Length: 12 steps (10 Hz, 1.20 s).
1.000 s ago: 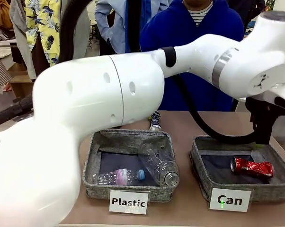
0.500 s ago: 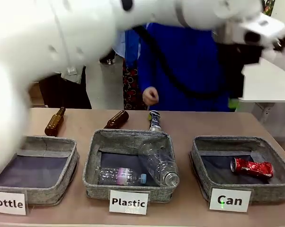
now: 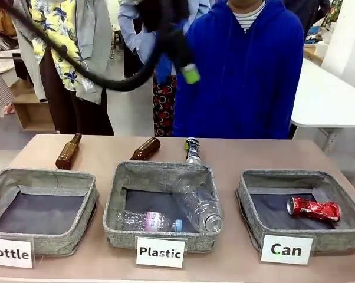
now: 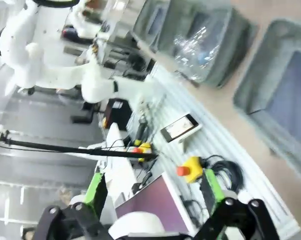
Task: Sort the can waste into the basket.
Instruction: Pick up the can waste from the table and place it in the right Fabric basket.
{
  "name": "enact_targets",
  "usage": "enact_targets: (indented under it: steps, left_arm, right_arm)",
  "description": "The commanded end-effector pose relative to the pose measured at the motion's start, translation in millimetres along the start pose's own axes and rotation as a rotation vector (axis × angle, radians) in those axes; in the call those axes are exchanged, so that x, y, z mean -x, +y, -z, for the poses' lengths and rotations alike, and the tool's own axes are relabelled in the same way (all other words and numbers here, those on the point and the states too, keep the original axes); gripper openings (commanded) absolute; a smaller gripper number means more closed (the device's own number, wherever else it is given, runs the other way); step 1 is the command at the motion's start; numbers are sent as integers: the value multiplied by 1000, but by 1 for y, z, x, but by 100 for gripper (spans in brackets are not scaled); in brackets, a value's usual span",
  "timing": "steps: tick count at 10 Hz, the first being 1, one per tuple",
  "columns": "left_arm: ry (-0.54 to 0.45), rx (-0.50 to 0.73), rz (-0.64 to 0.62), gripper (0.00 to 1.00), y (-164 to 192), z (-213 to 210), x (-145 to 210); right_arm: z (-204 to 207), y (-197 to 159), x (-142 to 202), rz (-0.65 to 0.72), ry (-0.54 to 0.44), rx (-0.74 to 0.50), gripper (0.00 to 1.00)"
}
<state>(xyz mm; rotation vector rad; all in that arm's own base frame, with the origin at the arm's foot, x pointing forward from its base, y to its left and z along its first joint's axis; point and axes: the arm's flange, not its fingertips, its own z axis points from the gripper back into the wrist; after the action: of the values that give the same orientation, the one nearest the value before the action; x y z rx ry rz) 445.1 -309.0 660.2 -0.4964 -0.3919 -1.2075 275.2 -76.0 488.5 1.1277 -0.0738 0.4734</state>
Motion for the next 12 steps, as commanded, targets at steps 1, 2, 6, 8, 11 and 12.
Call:
enact_targets:
  steps: [1, 2, 6, 8, 11, 12]
  left_arm:
    - [-184, -1, -170, 100, -19, -19, 211]
    - [-246, 10, -251, 100, -10, -26, 244]
    - [-655, 225, -727, 100, 31, 10, 438]
    - [-833, 322, -754, 100, 19, 38, 516]
    - [-738, 278, -790, 100, 32, 16, 505]
    - [-738, 278, -790, 100, 32, 16, 505]
  right_arm:
    - [29, 4, -15, 56, 91, -88, 100]
    - [40, 5, -17, 50, 165, -167, 100]
    - [62, -23, -32, 219, 6, -253, 100]
    - [57, -37, -36, 189, -148, -120, 100]
    - [54, -33, -31, 177, 35, -228, 100]
    - [54, -33, -31, 177, 35, -228, 100]
